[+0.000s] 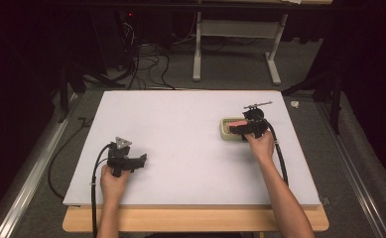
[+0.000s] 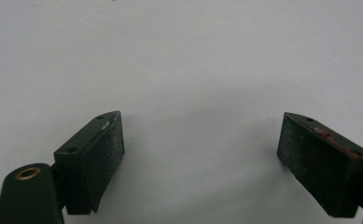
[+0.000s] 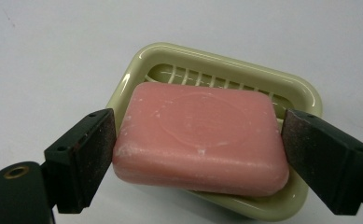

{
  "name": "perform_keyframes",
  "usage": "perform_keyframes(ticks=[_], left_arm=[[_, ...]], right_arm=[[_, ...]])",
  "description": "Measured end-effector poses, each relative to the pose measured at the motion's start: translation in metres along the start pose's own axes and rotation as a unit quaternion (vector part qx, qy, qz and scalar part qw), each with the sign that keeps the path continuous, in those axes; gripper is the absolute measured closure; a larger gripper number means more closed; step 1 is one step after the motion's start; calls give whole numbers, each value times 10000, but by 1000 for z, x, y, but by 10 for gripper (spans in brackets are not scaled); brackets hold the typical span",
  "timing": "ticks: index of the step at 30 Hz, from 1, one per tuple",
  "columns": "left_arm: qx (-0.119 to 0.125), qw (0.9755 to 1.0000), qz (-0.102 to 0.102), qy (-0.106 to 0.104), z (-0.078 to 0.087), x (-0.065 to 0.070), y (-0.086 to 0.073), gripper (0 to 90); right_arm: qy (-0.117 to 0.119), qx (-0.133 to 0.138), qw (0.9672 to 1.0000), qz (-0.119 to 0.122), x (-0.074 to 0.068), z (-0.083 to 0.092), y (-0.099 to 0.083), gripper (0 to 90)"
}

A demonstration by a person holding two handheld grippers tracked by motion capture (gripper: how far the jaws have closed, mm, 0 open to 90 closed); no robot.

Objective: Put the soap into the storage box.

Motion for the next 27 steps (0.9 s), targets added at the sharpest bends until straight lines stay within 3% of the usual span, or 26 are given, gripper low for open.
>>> perform_keyframes(ticks=[15, 27], left_arm=[[0, 10000, 0, 1, 0, 0, 0, 151], [9, 10000, 9, 3, 0, 0, 0, 151]], right_arm=[[52, 161, 9998, 85, -3, 6, 1, 127], [68, 443, 9988, 209, -7, 25, 2, 132]])
Point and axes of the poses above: each handheld gripper's, and its own axes: z roughly backward along the jaws, y roughly out of its top, x roughly to its right, the point moved 10 cm from there along -z, roughly forward along the jaws
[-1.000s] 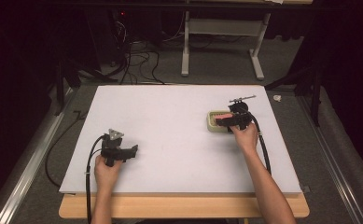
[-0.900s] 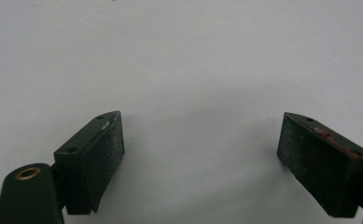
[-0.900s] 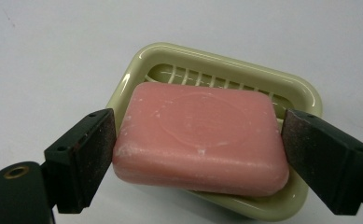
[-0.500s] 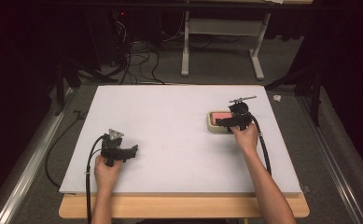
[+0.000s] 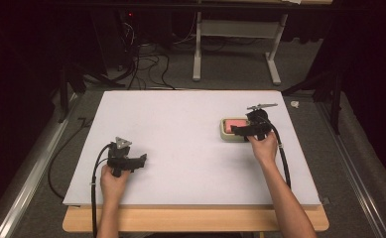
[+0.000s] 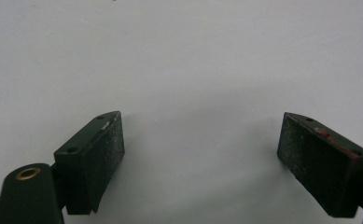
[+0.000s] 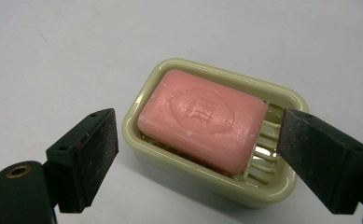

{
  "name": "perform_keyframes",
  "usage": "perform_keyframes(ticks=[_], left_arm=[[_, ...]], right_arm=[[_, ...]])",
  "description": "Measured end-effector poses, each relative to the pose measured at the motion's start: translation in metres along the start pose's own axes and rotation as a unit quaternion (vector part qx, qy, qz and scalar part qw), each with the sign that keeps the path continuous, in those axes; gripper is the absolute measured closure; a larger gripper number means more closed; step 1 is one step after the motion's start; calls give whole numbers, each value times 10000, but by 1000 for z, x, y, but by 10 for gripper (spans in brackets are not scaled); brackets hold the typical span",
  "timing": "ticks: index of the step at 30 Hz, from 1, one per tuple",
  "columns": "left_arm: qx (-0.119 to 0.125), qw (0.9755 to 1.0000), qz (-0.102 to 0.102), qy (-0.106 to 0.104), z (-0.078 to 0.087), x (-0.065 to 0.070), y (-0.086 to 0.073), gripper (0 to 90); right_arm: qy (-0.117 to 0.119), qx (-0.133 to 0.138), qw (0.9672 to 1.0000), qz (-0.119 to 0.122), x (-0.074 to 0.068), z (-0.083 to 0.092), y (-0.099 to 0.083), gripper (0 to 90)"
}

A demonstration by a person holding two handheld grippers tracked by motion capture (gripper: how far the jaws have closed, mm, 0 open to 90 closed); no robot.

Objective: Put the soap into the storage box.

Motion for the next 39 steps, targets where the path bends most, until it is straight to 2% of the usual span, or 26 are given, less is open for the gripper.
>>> perform_keyframes(ticks=[7, 24, 39], left_arm=[[1, 10000, 0, 0, 0, 0, 0, 151], [1, 10000, 1, 0, 0, 0, 0, 151], [0, 10000, -1, 0, 0, 0, 0, 151]], right_arm=[[-6, 202, 9997, 115, -4, 13, 5, 135], [-27, 415, 9989, 212, -8, 32, 6, 138], [-29, 593, 9979, 266, -8, 50, 1, 140]])
Point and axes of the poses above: each handheld gripper's, and its own axes: z roughly backward along the jaws, y roughly out of its top, x roughly to its right, the point moved 10 cm from there along -z, roughly forward along the jaws
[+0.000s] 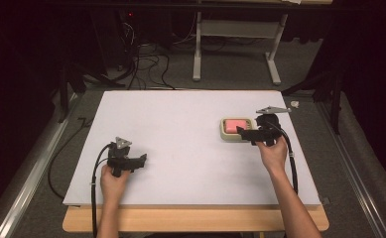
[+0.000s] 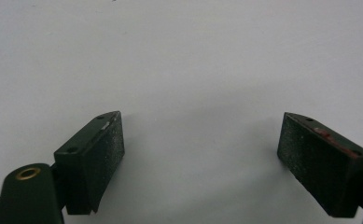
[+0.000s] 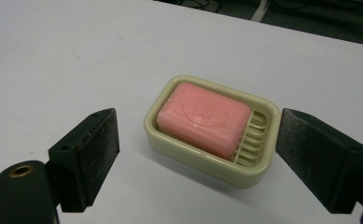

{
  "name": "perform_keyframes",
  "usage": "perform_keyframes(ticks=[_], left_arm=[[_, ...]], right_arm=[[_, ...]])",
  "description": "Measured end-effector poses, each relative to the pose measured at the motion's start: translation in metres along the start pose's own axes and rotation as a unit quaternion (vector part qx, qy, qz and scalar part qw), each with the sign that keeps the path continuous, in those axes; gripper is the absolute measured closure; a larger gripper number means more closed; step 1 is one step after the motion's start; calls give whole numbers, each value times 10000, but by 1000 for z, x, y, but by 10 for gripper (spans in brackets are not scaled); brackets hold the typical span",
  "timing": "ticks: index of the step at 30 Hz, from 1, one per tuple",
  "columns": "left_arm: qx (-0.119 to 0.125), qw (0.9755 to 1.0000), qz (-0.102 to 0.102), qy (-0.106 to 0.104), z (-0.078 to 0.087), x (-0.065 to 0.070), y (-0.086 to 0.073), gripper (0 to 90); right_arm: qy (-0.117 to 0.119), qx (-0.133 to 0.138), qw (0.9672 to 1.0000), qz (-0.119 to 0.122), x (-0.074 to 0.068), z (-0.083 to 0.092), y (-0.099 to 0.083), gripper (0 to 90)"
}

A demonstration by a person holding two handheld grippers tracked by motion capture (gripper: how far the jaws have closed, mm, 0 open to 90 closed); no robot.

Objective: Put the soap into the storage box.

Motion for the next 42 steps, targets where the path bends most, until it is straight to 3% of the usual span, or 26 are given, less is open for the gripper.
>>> perform_keyframes(ticks=[22, 42], left_arm=[[1, 10000, 2, 0, 0, 0, 0, 151], [0, 10000, 1, 1, 0, 0, 0, 151]], right_arm=[[-34, 288, 9995, -82, 4, 31, -12, 143], [6, 454, 9986, -269, 10, 46, -32, 145]])
Point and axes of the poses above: each handheld gripper's, and its own axes: z roughly backward along the jaws, y roughly out of its top, x roughly to its right, the point moved 10 cm from there along -z, roughly forward along the jaws
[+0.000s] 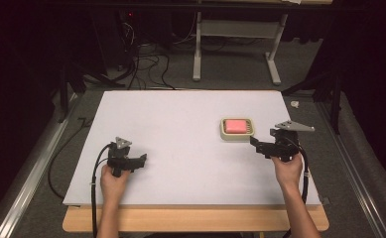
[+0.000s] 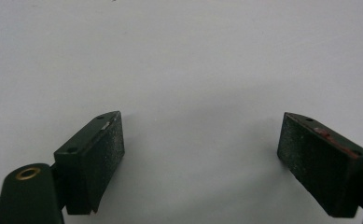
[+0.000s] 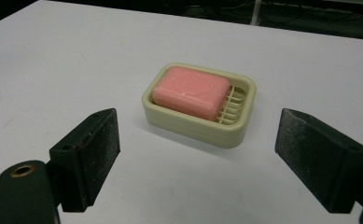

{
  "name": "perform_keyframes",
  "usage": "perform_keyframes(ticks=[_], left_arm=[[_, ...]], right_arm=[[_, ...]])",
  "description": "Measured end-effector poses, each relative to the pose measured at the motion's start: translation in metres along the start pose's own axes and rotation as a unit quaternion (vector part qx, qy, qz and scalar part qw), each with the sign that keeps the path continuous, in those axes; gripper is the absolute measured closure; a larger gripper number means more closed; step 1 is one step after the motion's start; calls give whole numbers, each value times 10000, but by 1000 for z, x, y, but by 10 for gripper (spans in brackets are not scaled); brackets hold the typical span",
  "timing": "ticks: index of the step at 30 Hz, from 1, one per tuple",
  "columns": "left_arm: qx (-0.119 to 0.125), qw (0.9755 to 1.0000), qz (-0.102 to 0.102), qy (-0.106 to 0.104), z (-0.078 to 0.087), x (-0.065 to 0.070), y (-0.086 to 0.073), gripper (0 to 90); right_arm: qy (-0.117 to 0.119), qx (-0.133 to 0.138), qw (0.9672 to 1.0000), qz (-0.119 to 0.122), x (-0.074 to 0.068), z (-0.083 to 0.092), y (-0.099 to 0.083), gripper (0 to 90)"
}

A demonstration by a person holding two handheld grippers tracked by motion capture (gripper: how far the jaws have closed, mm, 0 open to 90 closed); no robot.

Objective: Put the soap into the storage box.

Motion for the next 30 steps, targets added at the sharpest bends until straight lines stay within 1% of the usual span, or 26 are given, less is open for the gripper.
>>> perform_keyframes(ticks=[9, 13, 14, 16, 17, 23, 30], left_arm=[[-1, 10000, -2, 0, 0, 0, 0, 151], [-1, 10000, -2, 0, 0, 0, 0, 151], [-1, 10000, -2, 1, 0, 0, 0, 151], [-1, 10000, -2, 0, 0, 0, 0, 151], [-1, 10000, -2, 1, 0, 0, 0, 151], [-1, 10000, -2, 1, 0, 0, 0, 151], [-1, 10000, -2, 1, 0, 0, 0, 151]], right_arm=[[23, 25, 10000, -14, -2, 2, -6, 146], [70, 20, 10000, -15, -3, 4, -10, 147], [75, 4, 10000, -52, -4, 4, -12, 147], [93, 7, 10000, -4, -5, 4, -14, 147], [87, -20, 9999, -48, -5, 4, -16, 147], [129, -44, 9999, -15, -8, 4, -23, 147], [170, -96, 9998, -37, -11, 2, -30, 150]])
Point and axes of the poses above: each handheld gripper's, and its own axes: z roughly backward along the jaws, y roughly out of its top, x roughly to its right, the point moved 10 cm from there along -z, roughly forward along the jaws
